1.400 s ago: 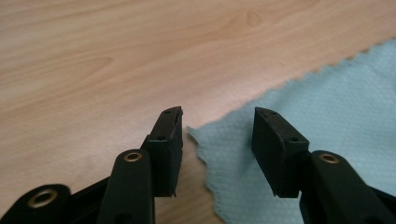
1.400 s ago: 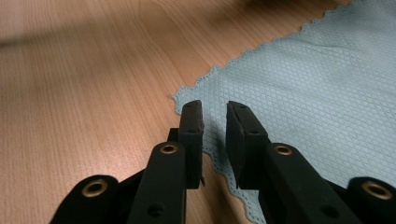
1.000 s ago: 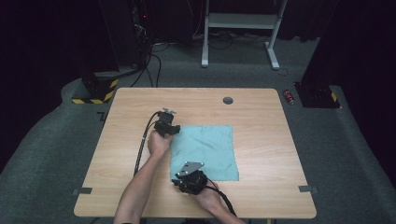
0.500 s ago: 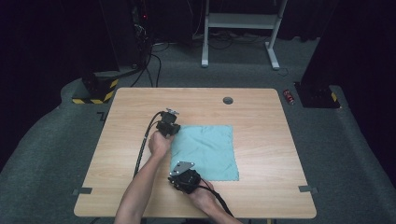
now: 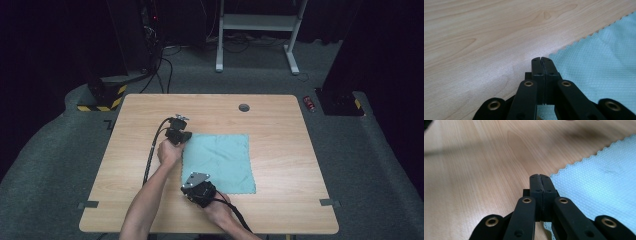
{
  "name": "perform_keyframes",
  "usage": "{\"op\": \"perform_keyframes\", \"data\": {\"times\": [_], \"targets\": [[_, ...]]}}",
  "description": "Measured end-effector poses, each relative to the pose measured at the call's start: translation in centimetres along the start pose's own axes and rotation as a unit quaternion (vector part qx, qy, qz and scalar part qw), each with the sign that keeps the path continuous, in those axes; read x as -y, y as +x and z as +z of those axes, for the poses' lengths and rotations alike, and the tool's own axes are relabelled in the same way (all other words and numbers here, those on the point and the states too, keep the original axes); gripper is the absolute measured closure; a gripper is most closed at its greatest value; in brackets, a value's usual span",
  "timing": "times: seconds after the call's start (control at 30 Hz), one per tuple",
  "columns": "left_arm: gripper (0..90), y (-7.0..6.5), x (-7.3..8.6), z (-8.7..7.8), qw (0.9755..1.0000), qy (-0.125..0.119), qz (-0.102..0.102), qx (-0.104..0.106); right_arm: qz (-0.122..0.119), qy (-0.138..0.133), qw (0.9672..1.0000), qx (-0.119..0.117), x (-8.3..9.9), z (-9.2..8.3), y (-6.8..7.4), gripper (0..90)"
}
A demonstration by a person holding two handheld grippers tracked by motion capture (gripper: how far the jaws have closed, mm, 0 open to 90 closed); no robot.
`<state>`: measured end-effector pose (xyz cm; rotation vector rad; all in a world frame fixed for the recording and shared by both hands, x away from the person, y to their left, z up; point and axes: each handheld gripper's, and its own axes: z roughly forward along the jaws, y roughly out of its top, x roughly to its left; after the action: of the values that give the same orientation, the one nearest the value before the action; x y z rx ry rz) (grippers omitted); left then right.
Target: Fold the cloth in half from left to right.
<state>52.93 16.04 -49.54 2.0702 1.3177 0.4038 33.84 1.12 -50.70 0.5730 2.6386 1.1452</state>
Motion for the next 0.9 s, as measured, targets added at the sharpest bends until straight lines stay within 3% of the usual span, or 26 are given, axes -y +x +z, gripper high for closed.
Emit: {"op": "perform_keyframes", "data": {"times": [0.3, 0.73, 0.9], "targets": [[89.7, 0.2, -1.0, -1.1, 0.9999, -0.001, 0.01, 0.01, -0.003, -0.008, 0.9999, -0.009, -0.9, -0.1, 0.3, 90.0], [89.7, 1.6, -0.6, -2.9, 0.9997, -0.011, -0.004, 0.019, 0.015, -0.04, 0.9985, -0.036, -2.2, -0.8, 0.6, 90.0], [89.7, 1.5, -0.6, -3.2, 0.9997, -0.016, -0.004, 0.02, 0.014, -0.045, 0.9982, -0.036, -2.1, -1.1, 0.6, 90.0]]}}
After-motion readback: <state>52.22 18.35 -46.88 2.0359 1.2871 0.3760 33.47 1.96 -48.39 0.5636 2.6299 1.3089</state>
